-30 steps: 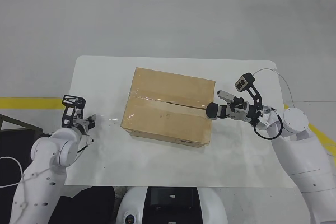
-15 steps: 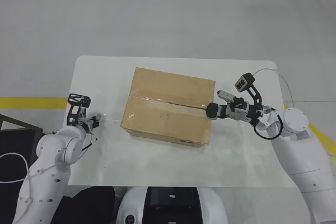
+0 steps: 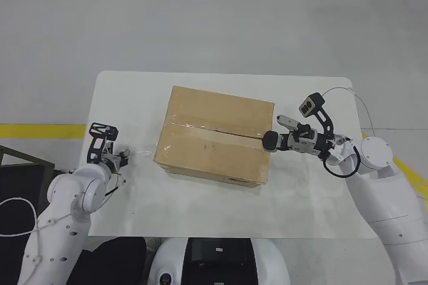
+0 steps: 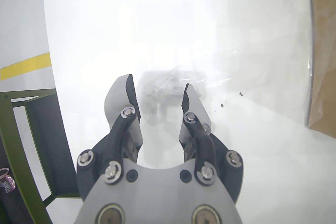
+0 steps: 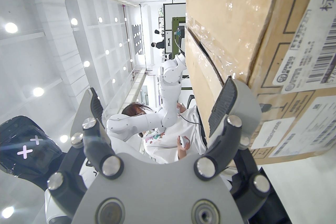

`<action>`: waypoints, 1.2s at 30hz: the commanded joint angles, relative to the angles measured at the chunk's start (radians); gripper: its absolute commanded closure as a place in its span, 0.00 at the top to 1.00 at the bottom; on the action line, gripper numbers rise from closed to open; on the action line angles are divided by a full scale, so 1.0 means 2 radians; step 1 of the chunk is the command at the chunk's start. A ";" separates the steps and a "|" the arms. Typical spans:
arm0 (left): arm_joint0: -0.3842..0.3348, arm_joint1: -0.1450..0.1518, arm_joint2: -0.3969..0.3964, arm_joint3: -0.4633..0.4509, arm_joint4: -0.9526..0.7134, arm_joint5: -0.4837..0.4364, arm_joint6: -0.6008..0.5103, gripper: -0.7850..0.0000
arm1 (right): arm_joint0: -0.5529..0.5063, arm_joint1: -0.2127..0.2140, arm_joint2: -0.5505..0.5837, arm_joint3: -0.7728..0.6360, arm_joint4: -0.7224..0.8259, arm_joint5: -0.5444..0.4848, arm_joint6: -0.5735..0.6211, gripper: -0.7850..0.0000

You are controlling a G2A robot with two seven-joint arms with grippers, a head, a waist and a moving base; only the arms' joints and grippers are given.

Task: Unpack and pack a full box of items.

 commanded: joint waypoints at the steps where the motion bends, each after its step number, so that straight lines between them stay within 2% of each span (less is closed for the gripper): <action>1: -0.003 -0.001 0.003 0.003 0.002 0.000 -0.001 0.48 | 0.000 0.000 0.000 0.000 0.000 0.000 0.000 1.00; 6: -0.011 -0.002 0.005 0.009 -0.001 0.001 -0.007 0.45 | 0.000 0.000 0.000 0.000 0.000 0.000 0.000 1.00; 9: -0.015 -0.002 0.005 0.012 -0.005 -0.002 -0.012 0.40 | 0.000 0.000 0.000 0.000 0.000 0.000 0.000 1.00; 12: -0.018 -0.003 0.005 0.012 -0.011 -0.004 -0.015 0.30 | 0.000 0.000 0.000 0.000 0.000 0.000 0.000 1.00; 15: -0.020 -0.003 0.005 0.012 -0.012 -0.006 -0.019 0.12 | 0.000 0.000 0.000 0.000 0.000 0.000 0.000 1.00; 17: -0.022 -0.004 0.005 0.013 -0.012 -0.005 -0.020 0.08 | 0.000 0.000 0.000 0.000 0.000 0.000 0.000 1.00; 22: -0.027 -0.005 0.005 0.017 -0.020 -0.005 -0.025 0.10 | 0.000 0.000 0.000 0.000 0.000 0.000 0.000 1.00; 25: -0.030 -0.005 0.003 0.018 -0.030 -0.008 -0.029 0.00 | 0.000 0.000 0.000 0.000 0.000 0.000 0.000 1.00; 36: -0.013 -0.004 -0.021 -0.013 -0.048 -0.009 -0.025 0.00 | 0.000 0.000 0.000 0.000 0.000 0.000 0.000 1.00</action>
